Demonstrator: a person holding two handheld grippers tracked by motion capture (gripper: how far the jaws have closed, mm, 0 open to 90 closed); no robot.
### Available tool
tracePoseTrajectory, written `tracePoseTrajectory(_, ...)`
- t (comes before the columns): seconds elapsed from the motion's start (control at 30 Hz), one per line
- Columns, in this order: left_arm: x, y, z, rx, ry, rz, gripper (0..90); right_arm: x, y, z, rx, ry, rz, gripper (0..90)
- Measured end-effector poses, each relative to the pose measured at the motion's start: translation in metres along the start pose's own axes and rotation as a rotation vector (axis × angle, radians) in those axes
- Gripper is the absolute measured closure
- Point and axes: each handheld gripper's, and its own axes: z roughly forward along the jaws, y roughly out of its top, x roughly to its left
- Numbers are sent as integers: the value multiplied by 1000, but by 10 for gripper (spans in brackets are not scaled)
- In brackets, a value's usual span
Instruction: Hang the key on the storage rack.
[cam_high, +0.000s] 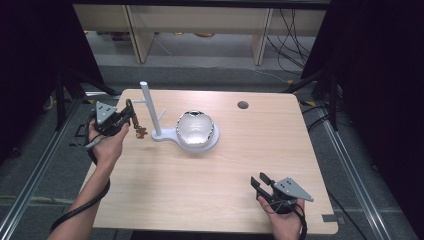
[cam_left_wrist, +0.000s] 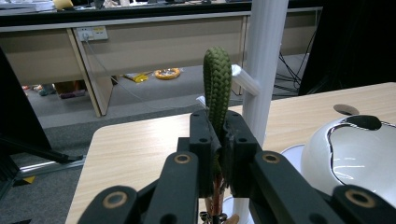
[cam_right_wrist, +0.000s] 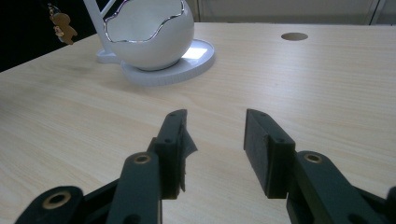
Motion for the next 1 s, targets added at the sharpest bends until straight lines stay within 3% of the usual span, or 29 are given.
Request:
tracePoseTrajectory(0.13, -1, 1, 2, 1, 4, 4, 831, 0, 0, -1, 14, -2, -1, 601)
tracePoseTrajectory(0.6, -9, 7, 8, -4, 11, 34, 830, -1, 0, 0, -9, 1, -2, 601)
tracePoseTrajectory(0.7, -11, 7, 8, -3, 19, 56, 830, 1, 0, -3, 19, -7, 28, 600)
tracePoseTrajectory(0.73, -12, 7, 8, 0, 23, 63, 830, -2, 0, -1, -1, 10, -3, 601)
tracePoseTrajectory(0.77, -13, 7, 8, -1, 24, 67, 829, 1, 0, -2, 11, 4, 30, 601)
tracePoseTrajectory(0.8, -13, 7, 9, 0, 25, 75, 829, -2, 0, 0, -11, -5, -14, 600)
tracePoseTrajectory(1.0, -20, 5, 12, 16, 28, 115, 827, -2, -1, 1, -9, 3, -13, 600)
